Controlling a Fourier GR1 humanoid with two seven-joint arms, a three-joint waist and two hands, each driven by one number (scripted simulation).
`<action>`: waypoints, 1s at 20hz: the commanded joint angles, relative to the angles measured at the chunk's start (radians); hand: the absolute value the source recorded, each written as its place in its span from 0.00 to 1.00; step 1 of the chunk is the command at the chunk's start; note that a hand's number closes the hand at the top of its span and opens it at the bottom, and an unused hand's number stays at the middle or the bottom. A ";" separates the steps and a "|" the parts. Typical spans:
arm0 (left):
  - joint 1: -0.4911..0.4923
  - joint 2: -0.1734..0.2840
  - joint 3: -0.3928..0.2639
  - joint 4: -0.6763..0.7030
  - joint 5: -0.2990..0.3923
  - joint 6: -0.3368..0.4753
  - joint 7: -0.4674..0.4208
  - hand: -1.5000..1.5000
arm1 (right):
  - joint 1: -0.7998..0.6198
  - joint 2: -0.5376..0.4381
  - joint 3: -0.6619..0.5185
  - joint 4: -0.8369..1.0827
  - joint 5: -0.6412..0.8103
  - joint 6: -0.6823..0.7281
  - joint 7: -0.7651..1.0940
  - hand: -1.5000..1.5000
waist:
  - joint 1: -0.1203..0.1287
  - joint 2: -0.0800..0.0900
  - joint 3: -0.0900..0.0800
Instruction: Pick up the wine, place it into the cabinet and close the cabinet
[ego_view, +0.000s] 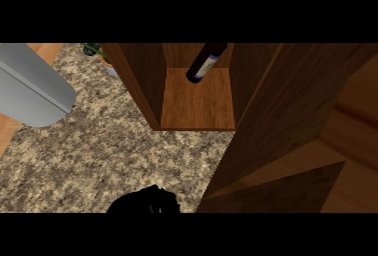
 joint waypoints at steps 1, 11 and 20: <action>0.084 0.166 0.080 -0.138 0.071 -0.110 0.004 1.00 | -0.002 0.023 0.063 -0.037 -0.090 0.052 -0.013 1.00 | 0.011 0.002 -0.003; 0.327 0.359 0.318 -0.166 0.256 -0.378 -0.176 1.00 | -0.124 0.220 0.314 -0.004 -0.022 -0.094 0.138 1.00 | 0.016 -0.008 -0.008; 0.458 0.528 0.673 -0.123 0.475 -0.653 -0.191 1.00 | -0.319 0.260 0.520 0.329 0.088 -0.200 -0.037 1.00 | 0.037 -0.001 -0.007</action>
